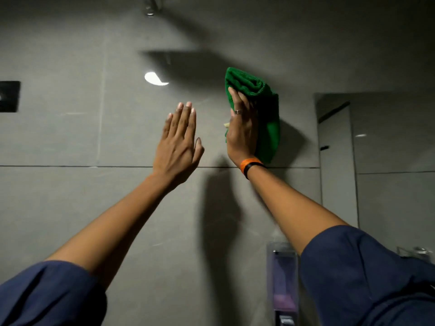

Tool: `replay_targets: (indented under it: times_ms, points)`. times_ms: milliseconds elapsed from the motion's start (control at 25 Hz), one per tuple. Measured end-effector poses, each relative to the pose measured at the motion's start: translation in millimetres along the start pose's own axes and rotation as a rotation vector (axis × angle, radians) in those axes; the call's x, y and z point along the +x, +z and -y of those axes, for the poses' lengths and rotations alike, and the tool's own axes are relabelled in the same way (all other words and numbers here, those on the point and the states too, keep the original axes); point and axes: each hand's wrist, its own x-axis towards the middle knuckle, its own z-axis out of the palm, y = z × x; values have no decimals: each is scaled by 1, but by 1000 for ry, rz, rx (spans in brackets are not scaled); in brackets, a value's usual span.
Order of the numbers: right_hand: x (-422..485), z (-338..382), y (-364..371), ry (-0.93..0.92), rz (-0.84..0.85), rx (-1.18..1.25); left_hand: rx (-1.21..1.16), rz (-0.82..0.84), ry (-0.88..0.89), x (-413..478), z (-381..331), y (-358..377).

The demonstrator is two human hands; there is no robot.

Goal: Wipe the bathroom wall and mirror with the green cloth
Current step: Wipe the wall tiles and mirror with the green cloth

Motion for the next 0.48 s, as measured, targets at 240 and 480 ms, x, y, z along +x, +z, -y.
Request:
replay_targets:
  times_ms: [240, 480]
  points:
    - [-46, 58, 15, 25, 62, -188, 31, 71, 11, -44, 54, -24]
    - [-150, 106, 1, 166, 151, -209, -82, 173, 12, -147, 54, -25]
